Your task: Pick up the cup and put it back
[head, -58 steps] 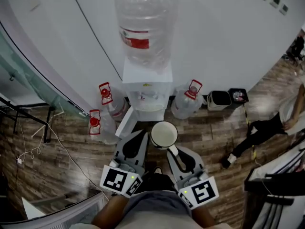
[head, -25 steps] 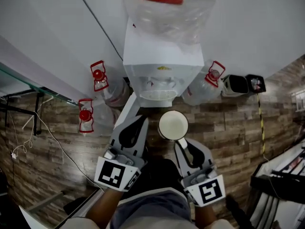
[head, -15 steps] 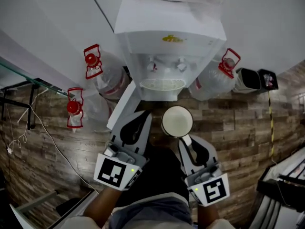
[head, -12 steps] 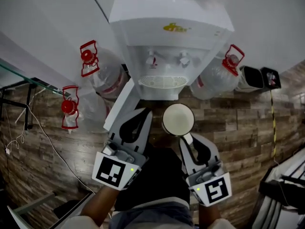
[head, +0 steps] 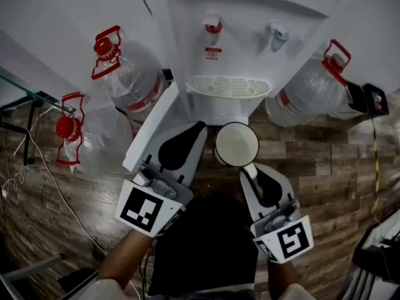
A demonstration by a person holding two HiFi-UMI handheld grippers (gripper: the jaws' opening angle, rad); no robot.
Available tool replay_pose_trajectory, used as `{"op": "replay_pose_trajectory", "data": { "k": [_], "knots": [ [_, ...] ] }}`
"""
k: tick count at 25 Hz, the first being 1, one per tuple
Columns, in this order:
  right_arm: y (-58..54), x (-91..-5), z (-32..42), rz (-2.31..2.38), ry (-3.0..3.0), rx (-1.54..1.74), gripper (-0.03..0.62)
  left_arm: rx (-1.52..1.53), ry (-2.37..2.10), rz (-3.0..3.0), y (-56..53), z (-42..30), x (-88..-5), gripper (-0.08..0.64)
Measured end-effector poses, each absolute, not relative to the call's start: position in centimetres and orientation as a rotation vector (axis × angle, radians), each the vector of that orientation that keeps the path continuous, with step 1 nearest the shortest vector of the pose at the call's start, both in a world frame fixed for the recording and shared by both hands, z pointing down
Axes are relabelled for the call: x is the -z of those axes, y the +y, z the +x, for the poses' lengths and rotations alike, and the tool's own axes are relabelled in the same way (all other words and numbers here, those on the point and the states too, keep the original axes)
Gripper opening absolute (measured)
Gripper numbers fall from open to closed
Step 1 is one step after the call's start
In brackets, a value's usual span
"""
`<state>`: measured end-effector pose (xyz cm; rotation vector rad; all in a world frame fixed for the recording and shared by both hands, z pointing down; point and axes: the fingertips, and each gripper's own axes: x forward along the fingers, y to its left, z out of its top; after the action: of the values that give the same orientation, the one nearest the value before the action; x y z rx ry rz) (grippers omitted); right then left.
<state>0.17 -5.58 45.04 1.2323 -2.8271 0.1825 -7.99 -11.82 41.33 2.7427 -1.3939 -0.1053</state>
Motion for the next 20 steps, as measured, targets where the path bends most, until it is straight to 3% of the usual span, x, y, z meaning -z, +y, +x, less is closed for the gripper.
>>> {"op": "replay_pose_trajectory", "data": {
  "k": [20],
  "knots": [
    [-10.3, -58.7, 2.9, 1.193, -2.81, -0.122, 0.072, 0.181, -1.33, 2.814, -16.0, -5.8, -54.4, 0.006]
  ]
}}
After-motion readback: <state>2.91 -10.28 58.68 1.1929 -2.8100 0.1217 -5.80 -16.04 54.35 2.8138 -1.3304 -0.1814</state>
